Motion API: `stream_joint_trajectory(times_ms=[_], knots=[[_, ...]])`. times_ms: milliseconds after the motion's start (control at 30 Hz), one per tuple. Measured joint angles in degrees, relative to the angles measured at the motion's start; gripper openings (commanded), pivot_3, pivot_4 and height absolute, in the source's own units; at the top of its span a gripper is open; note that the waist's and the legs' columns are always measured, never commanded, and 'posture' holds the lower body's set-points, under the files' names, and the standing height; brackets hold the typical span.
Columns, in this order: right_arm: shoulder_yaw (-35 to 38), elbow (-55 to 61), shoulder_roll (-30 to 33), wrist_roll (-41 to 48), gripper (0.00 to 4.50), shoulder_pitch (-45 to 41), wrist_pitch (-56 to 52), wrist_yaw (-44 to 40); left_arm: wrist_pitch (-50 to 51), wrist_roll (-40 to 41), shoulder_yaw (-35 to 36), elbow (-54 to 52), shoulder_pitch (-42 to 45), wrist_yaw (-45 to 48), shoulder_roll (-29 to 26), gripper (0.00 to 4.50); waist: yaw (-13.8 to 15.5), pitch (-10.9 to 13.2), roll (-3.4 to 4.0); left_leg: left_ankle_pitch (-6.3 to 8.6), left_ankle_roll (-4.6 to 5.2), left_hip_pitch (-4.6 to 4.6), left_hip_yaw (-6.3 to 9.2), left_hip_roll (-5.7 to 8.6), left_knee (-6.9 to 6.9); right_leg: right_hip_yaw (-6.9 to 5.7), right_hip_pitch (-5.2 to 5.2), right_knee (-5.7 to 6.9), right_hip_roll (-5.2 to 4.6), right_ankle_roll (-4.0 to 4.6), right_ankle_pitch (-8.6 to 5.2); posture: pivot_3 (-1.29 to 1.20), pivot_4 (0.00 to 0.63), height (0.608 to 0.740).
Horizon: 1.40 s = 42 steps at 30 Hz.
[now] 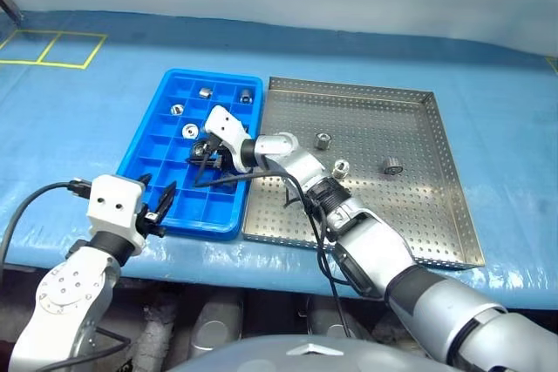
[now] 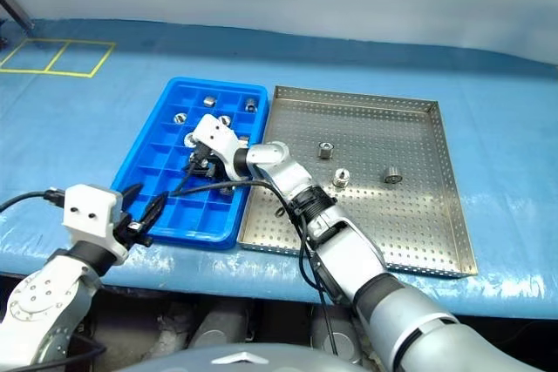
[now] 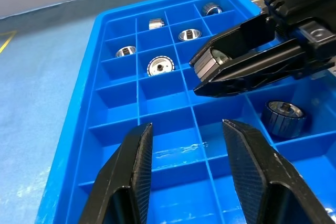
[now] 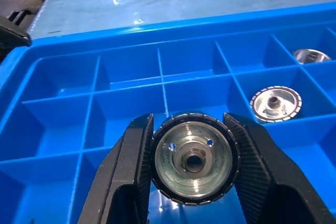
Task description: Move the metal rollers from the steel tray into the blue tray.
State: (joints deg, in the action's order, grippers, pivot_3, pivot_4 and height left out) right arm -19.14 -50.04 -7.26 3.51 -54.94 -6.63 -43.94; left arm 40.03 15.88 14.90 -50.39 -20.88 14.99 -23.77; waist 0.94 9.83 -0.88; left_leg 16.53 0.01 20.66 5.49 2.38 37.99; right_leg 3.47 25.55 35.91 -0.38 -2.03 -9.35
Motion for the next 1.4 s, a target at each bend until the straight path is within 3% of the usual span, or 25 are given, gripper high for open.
stream_joint_trajectory(times_ms=[233,433,633,733,967,1200,1400], knots=[[2.08,-4.97,-0.51,-0.94,1.73,-2.77,2.57,0.6,0.51,-0.02,-0.99,0.0,0.57,-0.03,-0.03,2.24,-0.03,0.0,0.0,0.0,0.0,0.01,0.22,0.0,-0.09,-0.18,-0.01,0.0,-0.01,0.11,-0.07,0.21,0.15,0.74],[2.69,-5.95,-0.55,-0.98,3.62,-2.77,2.95,0.34,0.54,-0.01,-1.01,0.01,0.86,-0.02,-0.03,2.24,-0.03,0.0,0.01,-0.01,-0.02,0.01,0.35,0.0,-0.09,-0.31,-0.04,0.02,-0.02,0.15,-0.08,0.19,0.15,0.74],[5.35,-0.84,-0.3,-0.56,3.62,-2.49,3.71,2.78,0.55,0.02,-2.38,0.62,2.88,0.21,-0.34,2.24,-0.12,0.01,0.03,-0.04,-0.08,0.04,0.5,-0.01,-0.09,-0.45,-0.06,0.04,-0.02,0.18,-0.1,0.15,0.15,0.74],[6.66,11.29,1.88,0.16,3.62,1.43,1.66,3.63,0.6,0.04,-4.2,1.31,5.94,0.54,-0.78,2.24,0.03,-0.03,0.05,-0.07,-0.13,0.06,0.58,0.02,-0.09,-0.61,-0.14,0.0,-0.09,0.22,-0.12,0.11,0.15,0.74],[11.96,43.62,18.09,-1.23,3.62,20.48,-13.97,10.08,0.25,0.02,-12.81,9.06,18.7,2.54,-0.21,2.24,0.54,-0.11,0.11,-0.17,-0.27,0.27,0.6,0.15,0.07,-0.78,-0.15,-0.04,-0.26,0.21,-0.11,-0.05,0.15,0.74],[18.95,60.73,25.77,-4.04,3.62,34.98,-27.9,19.32,-2.09,-0.07,-19.1,17.85,30.1,5.55,1.17,2.24,-4.36,-0.13,0.17,-0.05,-0.07,0.09,0.18,-0.08,0.0,-0.39,-0.12,0.04,-0.22,0.17,-0.1,-0.16,0.15,0.74],[21.18,62.25,25.94,-4.92,3.62,39.48,-31.43,24.13,-3.36,-0.12,-22.39,21.42,33.3,7.83,1.66,2.24,-7.89,-0.13,0.16,-0.03,0.23,-0.09,-0.53,-0.06,0.11,0.31,-0.14,0.05,0.1,-0.42,-0.02,-0.19,0.15,0.74]])
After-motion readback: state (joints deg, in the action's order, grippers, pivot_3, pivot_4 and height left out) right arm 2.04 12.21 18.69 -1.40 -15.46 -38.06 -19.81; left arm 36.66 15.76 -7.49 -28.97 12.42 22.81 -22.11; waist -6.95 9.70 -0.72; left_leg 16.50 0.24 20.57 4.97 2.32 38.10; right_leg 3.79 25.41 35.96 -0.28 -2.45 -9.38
